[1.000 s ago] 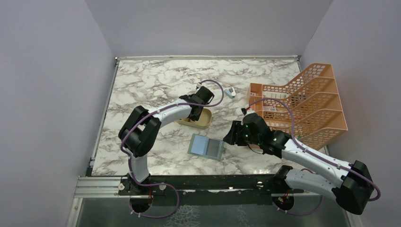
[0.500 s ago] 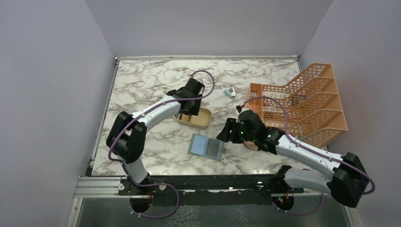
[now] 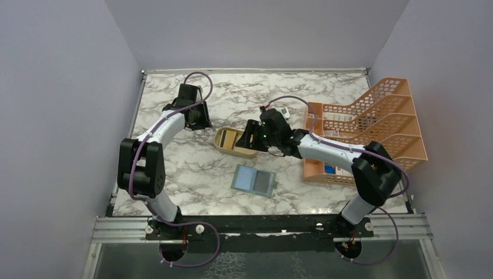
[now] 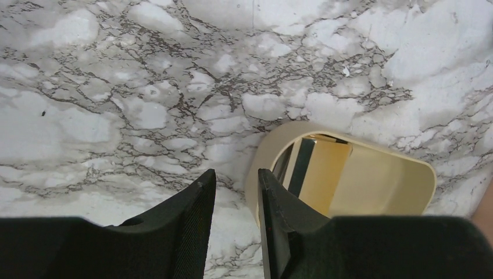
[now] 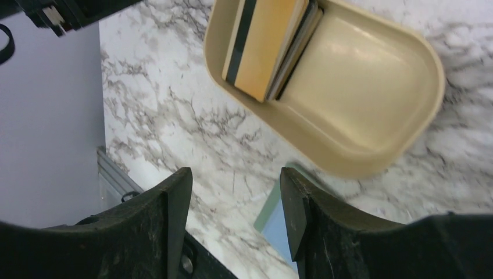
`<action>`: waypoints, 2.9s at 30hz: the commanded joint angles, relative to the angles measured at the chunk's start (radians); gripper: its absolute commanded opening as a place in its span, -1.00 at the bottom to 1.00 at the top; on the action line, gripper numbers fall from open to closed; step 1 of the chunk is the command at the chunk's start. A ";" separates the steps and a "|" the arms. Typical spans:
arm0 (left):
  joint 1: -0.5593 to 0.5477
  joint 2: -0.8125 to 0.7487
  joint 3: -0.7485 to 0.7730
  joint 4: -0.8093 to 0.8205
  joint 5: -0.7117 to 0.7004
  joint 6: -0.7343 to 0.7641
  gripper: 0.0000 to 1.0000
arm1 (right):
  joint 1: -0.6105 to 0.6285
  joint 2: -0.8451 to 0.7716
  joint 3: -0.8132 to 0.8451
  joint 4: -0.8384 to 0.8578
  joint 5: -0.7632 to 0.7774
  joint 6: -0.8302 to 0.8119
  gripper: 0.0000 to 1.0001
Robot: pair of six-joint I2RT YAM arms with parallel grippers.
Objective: Put the credit cards into the card holder
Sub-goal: Pick up the credit card from the storage box.
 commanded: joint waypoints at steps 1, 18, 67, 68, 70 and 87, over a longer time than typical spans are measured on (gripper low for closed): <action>0.052 0.087 -0.008 0.060 0.201 -0.027 -0.30 | 0.007 0.122 0.103 0.055 0.028 0.001 0.15; 0.098 0.123 -0.137 0.102 0.417 -0.088 -0.37 | 0.011 0.447 0.361 0.006 0.084 0.016 0.07; 0.100 0.000 -0.245 0.135 0.383 -0.068 -0.32 | 0.017 0.396 0.319 -0.124 0.263 -0.075 -0.46; 0.100 0.000 -0.245 0.135 0.383 -0.067 -0.32 | 0.017 0.392 0.318 -0.123 0.265 -0.075 -0.47; 0.100 0.000 -0.246 0.135 0.380 -0.066 -0.32 | 0.017 0.387 0.316 -0.125 0.268 -0.075 -0.50; 0.100 -0.046 -0.249 0.122 0.339 -0.065 -0.27 | 0.017 0.337 0.296 -0.132 0.271 -0.088 -0.76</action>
